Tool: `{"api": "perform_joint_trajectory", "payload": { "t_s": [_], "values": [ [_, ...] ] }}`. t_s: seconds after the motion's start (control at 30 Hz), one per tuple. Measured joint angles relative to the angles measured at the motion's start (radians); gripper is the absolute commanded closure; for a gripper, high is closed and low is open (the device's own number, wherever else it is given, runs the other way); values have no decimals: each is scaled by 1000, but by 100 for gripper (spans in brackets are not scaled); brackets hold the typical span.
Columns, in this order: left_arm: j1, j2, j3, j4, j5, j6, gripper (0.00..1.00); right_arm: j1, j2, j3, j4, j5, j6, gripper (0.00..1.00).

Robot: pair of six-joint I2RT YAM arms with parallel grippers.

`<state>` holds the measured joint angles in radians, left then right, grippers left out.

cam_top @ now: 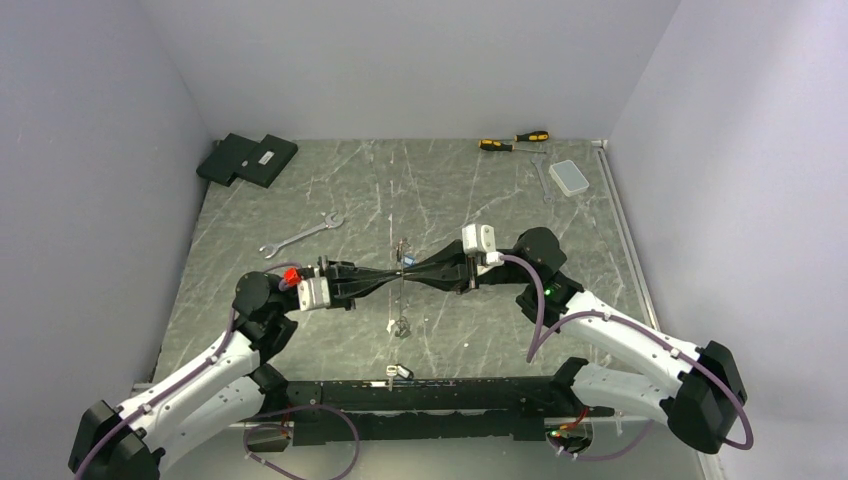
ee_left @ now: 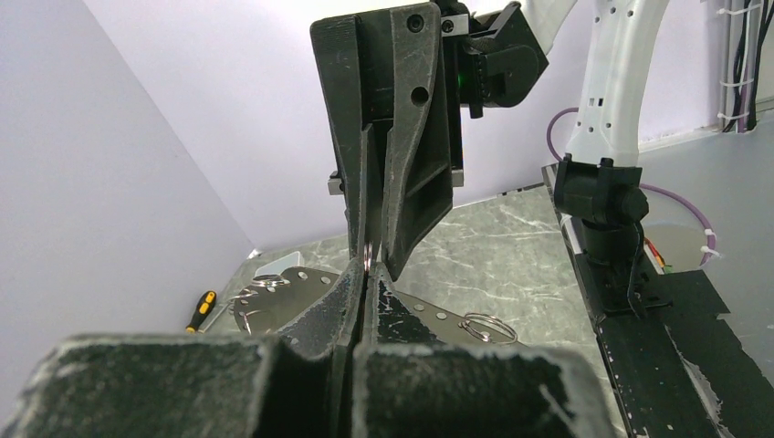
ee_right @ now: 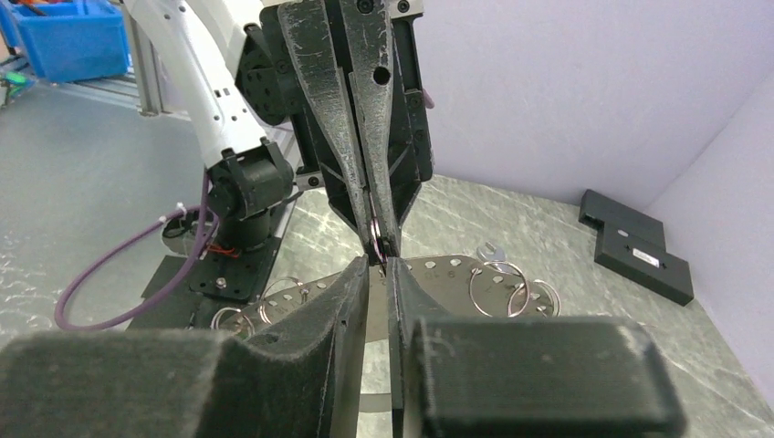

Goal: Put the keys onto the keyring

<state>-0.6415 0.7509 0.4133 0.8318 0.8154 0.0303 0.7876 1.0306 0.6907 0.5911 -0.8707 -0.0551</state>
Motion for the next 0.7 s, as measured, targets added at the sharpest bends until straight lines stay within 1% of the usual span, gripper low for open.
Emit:
{"api": "perform_joint_trajectory", "payload": {
  "t_s": [0.1, 0.27, 0.5, 0.53, 0.57, 0.6, 0.7],
  "values": [
    [0, 8, 0, 12, 0, -2, 100, -1, 2, 0, 3, 0, 1, 84],
    [-1, 13, 0, 20, 2, -2, 100, -1, 3, 4, 0, 0, -1, 89],
    [-2, 33, 0, 67, 3, -29, 100, -5, 11, 16, 16, -10, 18, 89],
    [-2, 39, 0, 79, 2, -39, 100, -7, 11, 16, 18, -11, 21, 86],
    [-1, 42, 0, 90, 1, -48, 100, -8, 11, 16, 24, -12, 23, 78],
    [-1, 45, 0, 100, 0, -54, 100, -8, 11, 16, 28, -12, 26, 75],
    [-2, 48, -1, 127, -2, -74, 100, -6, 11, 17, 34, -23, 34, 74]
  ]
}}
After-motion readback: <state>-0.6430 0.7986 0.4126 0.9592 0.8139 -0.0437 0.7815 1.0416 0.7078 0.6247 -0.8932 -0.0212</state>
